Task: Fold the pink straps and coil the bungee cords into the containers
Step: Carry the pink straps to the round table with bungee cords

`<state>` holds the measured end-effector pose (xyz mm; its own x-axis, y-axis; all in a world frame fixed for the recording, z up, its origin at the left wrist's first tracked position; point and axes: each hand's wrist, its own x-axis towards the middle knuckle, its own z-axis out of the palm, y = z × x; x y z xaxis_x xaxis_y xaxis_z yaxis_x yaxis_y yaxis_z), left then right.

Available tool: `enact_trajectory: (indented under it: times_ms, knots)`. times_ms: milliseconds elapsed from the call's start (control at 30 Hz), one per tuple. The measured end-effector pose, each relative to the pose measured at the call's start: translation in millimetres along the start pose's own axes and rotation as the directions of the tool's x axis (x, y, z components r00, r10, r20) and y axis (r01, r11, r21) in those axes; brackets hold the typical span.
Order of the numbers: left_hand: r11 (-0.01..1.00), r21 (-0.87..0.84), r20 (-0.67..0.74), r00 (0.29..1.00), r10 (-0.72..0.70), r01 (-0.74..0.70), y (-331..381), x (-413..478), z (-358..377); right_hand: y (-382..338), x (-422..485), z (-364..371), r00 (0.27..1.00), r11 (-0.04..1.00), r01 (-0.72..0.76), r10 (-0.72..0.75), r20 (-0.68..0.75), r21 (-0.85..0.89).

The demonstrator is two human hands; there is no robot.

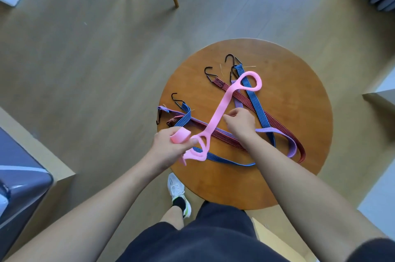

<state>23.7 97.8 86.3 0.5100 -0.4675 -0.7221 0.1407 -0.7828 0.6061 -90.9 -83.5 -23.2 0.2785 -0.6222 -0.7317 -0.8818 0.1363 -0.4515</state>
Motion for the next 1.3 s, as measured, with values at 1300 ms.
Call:
enact_trajectory:
  times_ms: [1300]
  knots:
    - [0.883,0.137,-0.086,0.882,0.463,-0.449,44.3,-66.3,-110.8,-67.0,-252.8,-47.6,0.903,0.666,0.412,-0.204,-0.379,0.622]
